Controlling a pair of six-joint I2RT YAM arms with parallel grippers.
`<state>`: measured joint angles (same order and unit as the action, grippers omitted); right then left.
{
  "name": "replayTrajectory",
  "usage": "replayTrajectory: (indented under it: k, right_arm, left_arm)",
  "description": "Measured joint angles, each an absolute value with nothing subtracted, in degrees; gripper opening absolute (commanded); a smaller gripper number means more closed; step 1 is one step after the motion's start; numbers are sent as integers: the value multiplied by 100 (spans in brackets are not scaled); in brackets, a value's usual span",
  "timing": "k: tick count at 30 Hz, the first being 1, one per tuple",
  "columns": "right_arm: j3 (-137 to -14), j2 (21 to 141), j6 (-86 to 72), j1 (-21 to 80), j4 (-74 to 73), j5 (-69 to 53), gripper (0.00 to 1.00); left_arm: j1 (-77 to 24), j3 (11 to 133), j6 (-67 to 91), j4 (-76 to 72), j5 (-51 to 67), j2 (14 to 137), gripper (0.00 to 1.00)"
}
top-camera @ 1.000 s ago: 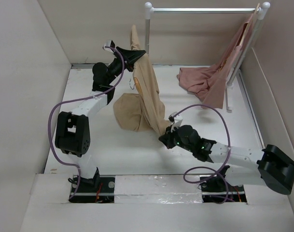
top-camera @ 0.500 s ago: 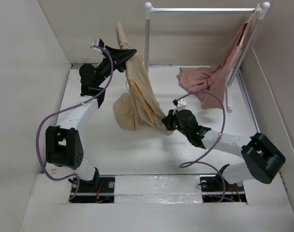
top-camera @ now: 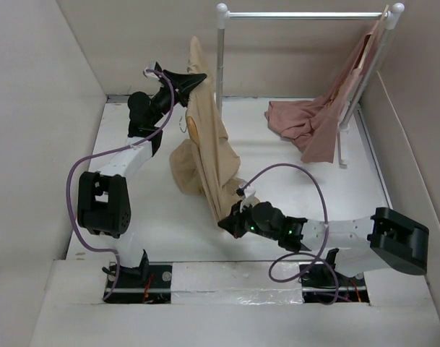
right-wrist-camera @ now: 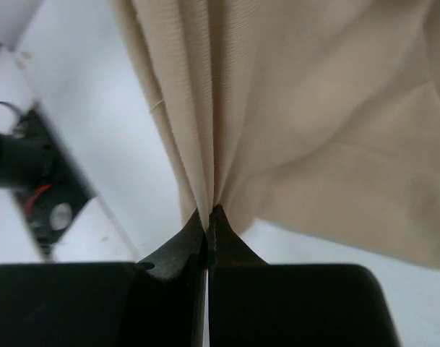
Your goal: Place the t-shirt on the hanger
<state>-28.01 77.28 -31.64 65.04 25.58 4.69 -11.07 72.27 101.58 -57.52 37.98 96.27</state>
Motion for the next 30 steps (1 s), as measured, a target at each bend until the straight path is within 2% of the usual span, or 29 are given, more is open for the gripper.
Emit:
replayTrajectory:
  k: [8, 15, 19, 21, 22, 23, 26, 30]
  right_arm:
    - [-2919, 7703, -3538, 7105, 2746, 395, 0]
    - [-3677, 6377, -3179, 7223, 545, 661, 0]
    - [-4307, 5822, -2825, 6595, -99, 685, 0]
    - [-4637, 5970, -2663, 6322, -235, 768, 30]
    - [-4821, 6114, -2576, 6254, -366, 843, 54]
    - [-5002, 6298, -2517, 6235, -499, 895, 63]
    - [-5271, 6702, -2274, 6233, -834, 985, 73]
    - [-5238, 6565, -2067, 6230, -1341, 1092, 74]
  left_arm:
    - [-1041, 7227, 10217, -6377, 3815, 9751, 0]
    - [-1103, 6377, 9848, -6709, 3229, 9428, 0]
    - [-1328, 5437, 9773, -6871, 2856, 8965, 0]
    - [-1468, 4945, 9776, -6949, 2757, 8711, 0]
    - [-1503, 4792, 9776, -6982, 2735, 8641, 0]
    - [-1570, 4523, 9782, -7013, 2722, 8506, 0]
    - [-1614, 4082, 9817, -7048, 2718, 8274, 0]
    - [-1601, 3889, 9894, -7067, 2714, 8187, 0]
